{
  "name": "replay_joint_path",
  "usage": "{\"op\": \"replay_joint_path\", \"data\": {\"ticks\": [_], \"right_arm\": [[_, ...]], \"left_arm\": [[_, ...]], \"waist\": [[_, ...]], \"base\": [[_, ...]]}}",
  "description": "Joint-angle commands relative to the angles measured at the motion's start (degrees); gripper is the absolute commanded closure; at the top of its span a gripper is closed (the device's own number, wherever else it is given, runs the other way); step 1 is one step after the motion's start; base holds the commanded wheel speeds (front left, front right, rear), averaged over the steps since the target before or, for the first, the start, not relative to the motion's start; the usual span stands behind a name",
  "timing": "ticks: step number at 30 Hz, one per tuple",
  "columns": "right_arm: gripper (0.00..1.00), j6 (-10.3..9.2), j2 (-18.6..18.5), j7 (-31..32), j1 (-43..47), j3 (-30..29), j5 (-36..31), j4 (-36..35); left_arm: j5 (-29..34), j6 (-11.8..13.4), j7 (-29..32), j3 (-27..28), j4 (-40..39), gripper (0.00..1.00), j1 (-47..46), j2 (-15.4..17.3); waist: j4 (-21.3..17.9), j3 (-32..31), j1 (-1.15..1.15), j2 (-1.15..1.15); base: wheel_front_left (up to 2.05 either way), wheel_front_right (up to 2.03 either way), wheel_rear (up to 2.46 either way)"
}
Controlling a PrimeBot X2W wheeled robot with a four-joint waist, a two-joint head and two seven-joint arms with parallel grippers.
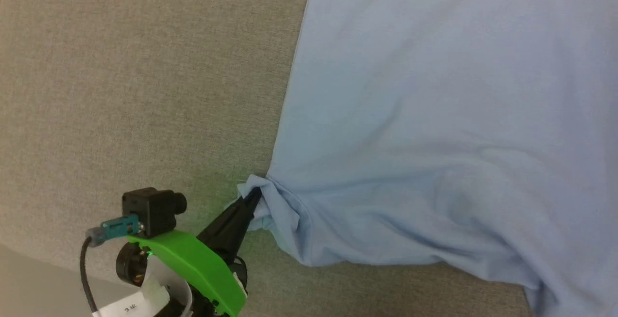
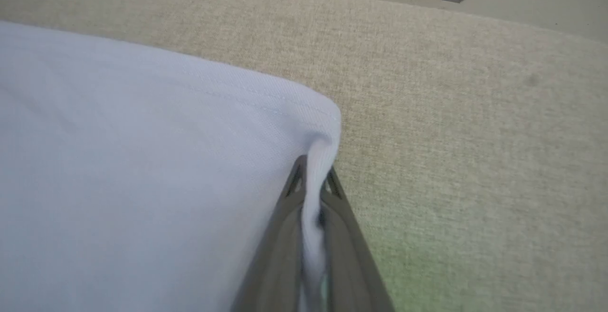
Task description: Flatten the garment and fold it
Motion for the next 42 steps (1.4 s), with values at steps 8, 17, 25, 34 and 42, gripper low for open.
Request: {"op": "replay_joint_path", "data": {"ticks": [8, 17, 25, 34, 42], "right_arm": [[1.0, -0.11, -0.18, -7.72, 8.92, -3.67, 2.05, -1.96], [1.0, -0.11, 10.63, -8.41, 32.77, -17.86, 6.54, -15.11], [1.0, -0.11, 22.95, -10.05, 53.86, -21.03, 8.96, -22.29], [0.0, -0.11, 24.61, -18.58, 59.41, -16.53, 12.74, -17.24], [0.0, -0.11, 16.54, -18.56, 48.43, -14.78, 11.38, -28.43]], "left_arm": [[1.56, 0.88, -6.31, 4.54, 0.95, 1.0, 1.05, 0.06], [0.63, 2.25, -7.86, 6.62, 0.48, 1.0, 6.46, 0.99], [0.44, 2.68, -7.94, 6.67, 0.14, 1.0, 7.94, 1.22], [0.51, 4.12, -7.05, 7.18, -1.01, 1.0, 9.5, 2.15], [1.26, 4.24, -6.27, 5.76, -1.76, 1.0, 8.12, 1.85]], "waist": [[-8.31, -11.08, -0.01, 0.0], [-14.83, -16.61, -0.01, 0.0], [-19.34, -17.78, -0.01, 0.0], [-22.4, -19.53, -0.01, 0.0], [-20.79, -18.09, -0.01, 0.0]], "base": [[0.0, 0.0, 0.0], [0.0, 0.0, 0.0], [0.0, 0.0, 0.0], [0.0, 0.0, 0.0], [0.0, 0.0, 0.0]]}}
